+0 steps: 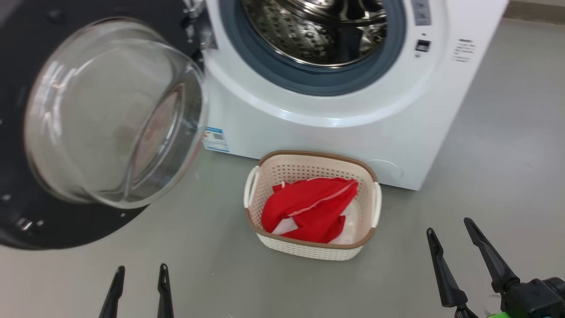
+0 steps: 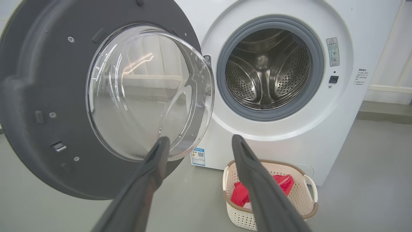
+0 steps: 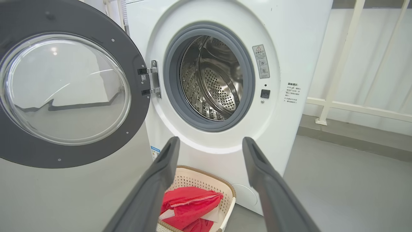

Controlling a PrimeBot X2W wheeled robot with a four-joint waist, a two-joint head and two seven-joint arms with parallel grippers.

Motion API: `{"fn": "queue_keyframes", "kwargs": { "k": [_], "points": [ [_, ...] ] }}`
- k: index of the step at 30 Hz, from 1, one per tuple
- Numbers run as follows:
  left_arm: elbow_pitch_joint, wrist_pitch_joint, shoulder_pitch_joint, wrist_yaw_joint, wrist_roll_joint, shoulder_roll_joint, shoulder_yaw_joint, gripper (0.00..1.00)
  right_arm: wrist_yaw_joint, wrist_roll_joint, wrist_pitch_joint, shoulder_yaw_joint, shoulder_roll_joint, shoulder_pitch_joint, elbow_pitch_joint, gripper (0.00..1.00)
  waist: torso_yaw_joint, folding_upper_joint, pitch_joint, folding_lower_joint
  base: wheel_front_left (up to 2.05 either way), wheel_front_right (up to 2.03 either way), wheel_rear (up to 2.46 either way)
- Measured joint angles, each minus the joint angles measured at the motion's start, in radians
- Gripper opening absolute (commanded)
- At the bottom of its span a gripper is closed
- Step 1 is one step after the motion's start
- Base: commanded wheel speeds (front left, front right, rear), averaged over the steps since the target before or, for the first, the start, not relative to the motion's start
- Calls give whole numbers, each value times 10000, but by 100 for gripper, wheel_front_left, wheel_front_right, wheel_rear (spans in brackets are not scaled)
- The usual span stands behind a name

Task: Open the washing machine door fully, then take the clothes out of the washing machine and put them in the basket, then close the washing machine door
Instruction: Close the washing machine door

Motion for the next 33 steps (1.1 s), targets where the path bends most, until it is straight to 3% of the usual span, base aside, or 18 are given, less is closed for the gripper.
{"fn": "queue_keyframes", "kwargs": {
  "k": [17,28,29,30,31,33],
  "points": [
    [-320,-86,67,249,121,-59,293,100,0,-10,92,67,-2,3,-115,100,1497,0,-243,0,0,0,0],
    [-541,-90,303,274,107,-88,499,100,0,17,94,130,-2,8,-88,100,1612,0,-475,0,0,0,0],
    [-545,-90,303,274,81,-104,539,89,0,17,94,132,-2,8,-86,100,1593,0,-476,0,0,0,0],
    [-546,-90,303,270,19,-119,589,32,0,17,94,138,-2,8,-84,100,1572,0,-477,0,0,0,0],
    [-548,-90,303,234,-63,-142,642,0,0,17,94,146,-2,8,-84,100,1551,0,-478,0,0,0,0],
    [-558,-96,303,215,-228,-201,734,0,0,19,94,150,-2,9,-82,100,1513,0,-476,0,0,0,0]
  ]
}}
